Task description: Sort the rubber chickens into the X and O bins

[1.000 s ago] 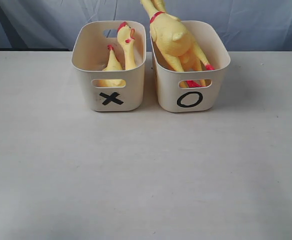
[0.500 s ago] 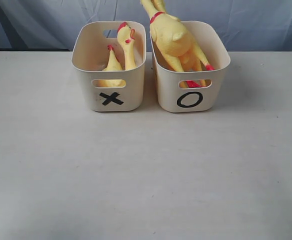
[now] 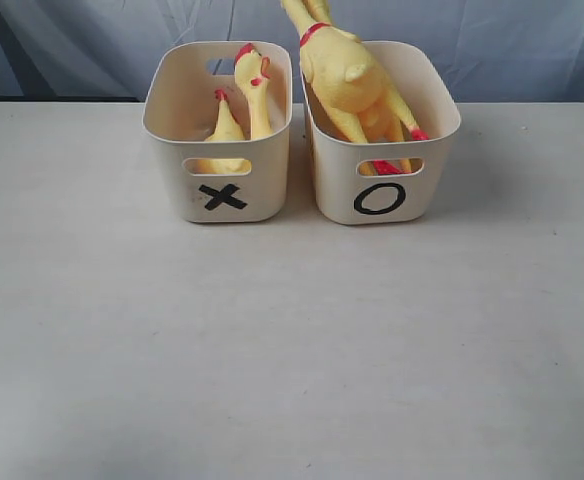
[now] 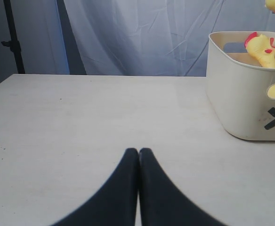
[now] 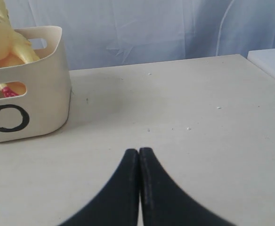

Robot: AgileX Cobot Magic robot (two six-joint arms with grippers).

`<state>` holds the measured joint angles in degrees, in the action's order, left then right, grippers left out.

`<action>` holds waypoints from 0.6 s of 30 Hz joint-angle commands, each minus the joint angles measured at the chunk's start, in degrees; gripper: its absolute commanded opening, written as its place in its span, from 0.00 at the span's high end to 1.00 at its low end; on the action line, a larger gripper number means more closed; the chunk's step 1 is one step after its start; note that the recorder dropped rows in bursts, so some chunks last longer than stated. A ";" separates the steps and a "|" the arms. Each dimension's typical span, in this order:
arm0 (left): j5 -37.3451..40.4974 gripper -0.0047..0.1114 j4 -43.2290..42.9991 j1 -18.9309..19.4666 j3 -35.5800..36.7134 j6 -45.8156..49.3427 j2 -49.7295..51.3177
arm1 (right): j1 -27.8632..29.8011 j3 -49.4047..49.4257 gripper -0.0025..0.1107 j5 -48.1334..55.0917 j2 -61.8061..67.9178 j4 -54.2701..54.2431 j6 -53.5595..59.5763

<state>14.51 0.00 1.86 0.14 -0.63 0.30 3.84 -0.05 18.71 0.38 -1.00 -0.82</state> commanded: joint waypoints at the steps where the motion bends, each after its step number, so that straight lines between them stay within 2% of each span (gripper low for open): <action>1: -0.75 0.96 0.00 -0.20 -0.14 -0.24 -0.30 | 0.19 0.05 0.99 0.09 -0.38 1.00 -0.97; 18: -0.75 0.96 0.00 -0.20 -0.14 -0.24 -0.30 | 0.19 0.05 0.99 -0.41 -0.38 0.21 -0.97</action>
<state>14.51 0.00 1.86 0.14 -0.63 0.30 3.84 -0.05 18.82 0.38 -0.65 -1.56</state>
